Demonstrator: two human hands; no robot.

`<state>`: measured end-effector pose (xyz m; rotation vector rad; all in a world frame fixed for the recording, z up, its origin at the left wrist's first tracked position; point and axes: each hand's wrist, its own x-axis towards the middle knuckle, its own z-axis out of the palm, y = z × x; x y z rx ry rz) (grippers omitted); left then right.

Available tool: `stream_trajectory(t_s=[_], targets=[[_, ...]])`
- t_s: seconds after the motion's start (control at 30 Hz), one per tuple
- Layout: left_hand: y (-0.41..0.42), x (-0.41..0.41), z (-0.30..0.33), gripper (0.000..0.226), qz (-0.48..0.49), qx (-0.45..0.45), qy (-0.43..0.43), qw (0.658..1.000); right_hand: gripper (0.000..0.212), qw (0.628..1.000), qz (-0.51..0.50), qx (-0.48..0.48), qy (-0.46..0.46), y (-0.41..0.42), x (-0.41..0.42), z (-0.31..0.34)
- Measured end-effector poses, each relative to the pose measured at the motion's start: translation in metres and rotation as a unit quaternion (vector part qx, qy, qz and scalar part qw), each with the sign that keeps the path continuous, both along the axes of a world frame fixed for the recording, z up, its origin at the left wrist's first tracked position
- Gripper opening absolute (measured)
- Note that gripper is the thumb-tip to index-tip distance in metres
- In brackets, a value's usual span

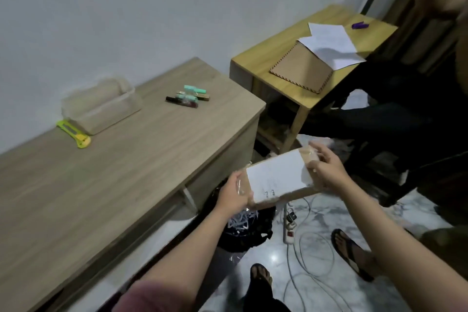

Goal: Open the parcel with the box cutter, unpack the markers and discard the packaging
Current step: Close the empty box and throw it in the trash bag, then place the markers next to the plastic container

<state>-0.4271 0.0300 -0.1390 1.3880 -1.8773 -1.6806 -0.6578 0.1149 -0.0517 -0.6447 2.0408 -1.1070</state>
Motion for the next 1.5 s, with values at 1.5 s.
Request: stream_trajectory(t_s=[1.5], targets=[[0.003, 0.006, -0.029, 0.025, 0.206, -0.093, -0.091, 0.97, 0.035, 0.928, 0.198, -0.121, 0.291, -0.09, 0.091, -0.116]])
